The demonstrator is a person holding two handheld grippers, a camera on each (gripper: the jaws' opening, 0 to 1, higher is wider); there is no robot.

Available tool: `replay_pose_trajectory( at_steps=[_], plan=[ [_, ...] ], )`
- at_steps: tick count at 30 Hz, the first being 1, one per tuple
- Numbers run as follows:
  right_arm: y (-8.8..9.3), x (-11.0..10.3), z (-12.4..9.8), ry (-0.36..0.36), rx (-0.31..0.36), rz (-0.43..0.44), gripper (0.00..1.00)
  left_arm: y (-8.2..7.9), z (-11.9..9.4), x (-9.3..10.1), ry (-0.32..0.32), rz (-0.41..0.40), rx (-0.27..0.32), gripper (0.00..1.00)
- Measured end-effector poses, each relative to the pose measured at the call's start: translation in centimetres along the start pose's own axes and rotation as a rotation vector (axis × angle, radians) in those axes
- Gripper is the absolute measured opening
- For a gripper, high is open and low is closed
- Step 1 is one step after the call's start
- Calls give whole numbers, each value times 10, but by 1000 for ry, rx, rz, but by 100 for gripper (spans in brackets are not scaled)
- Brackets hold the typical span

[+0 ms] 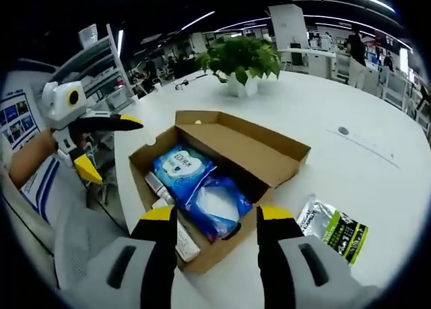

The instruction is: Operate the shoe box by opening the lid, removing the specified soft item, and placing it in the target area until the item is outside and the box remains undamaged.

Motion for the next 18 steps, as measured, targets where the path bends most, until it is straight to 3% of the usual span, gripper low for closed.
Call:
replay_pose_trajectory(
  at_steps=[9, 18],
  plan=[
    [-6, -15, 36, -45, -27, -37, 41, 11, -19, -10, -41, -10, 22, 98],
    [-12, -26, 68, -79, -39, -63, 38, 12, -31, -13, -19, -50, 84, 100]
  ],
)
Point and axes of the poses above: the point that each gripper's makers call its tool centre point, and the gripper's own axes: z roughly forward along the fingers, x roughly to its right, y roughly out of its underside, the point moved 1 cm from there along -z, roughly backward along the fingers, and after that the axes turned 3 degrees about -z, right-handed, at the moved point
